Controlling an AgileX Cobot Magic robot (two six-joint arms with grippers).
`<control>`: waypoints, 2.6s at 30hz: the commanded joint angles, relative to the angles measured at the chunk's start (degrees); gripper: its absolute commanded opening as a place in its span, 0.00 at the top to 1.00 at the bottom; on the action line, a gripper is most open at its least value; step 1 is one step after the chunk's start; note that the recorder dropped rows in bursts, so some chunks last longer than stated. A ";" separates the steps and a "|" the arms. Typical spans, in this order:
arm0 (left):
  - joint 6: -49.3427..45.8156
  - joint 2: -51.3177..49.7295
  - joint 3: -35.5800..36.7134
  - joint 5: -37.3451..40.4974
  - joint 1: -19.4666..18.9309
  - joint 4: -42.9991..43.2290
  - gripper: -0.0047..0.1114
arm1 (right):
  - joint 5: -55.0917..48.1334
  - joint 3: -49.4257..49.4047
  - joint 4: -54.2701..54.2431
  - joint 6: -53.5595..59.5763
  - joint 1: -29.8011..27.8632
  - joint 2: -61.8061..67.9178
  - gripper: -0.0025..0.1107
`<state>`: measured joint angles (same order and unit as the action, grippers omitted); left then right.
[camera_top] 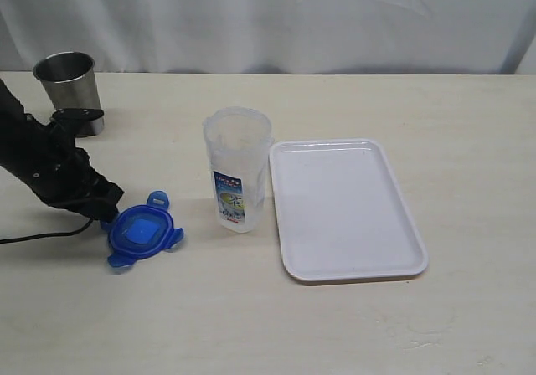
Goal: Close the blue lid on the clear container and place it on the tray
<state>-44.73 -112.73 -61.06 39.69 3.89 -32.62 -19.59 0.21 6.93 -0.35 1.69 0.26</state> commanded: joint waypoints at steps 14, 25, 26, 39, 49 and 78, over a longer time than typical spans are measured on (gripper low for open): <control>-0.27 -2.28 -0.37 0.64 -0.15 0.02 0.64 | -0.05 -0.21 -0.33 -0.04 -0.23 -0.26 0.94; -0.42 -2.28 -0.37 0.52 -0.15 0.02 0.76 | -0.05 -0.21 -0.33 -0.04 -0.23 -0.26 0.94; -0.42 -2.28 -0.37 0.52 -0.15 0.02 0.80 | -0.05 -0.21 -0.33 -0.04 -0.23 -0.26 0.94; -0.42 0.02 -0.37 0.52 -0.15 1.91 0.96 | -0.05 -0.21 -0.33 -0.04 -0.23 -0.26 0.94; -6.19 15.68 -0.37 -5.87 1.18 2.84 0.96 | -0.05 -0.21 -0.33 -0.04 -0.23 -0.26 0.94; -21.64 28.06 -0.37 -34.84 31.46 28.39 0.96 | -0.05 -0.21 -0.33 -0.04 -0.23 -0.26 0.94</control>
<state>-66.33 -85.06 -61.16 5.02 34.14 -6.51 -19.59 0.21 6.93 -0.35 1.69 0.26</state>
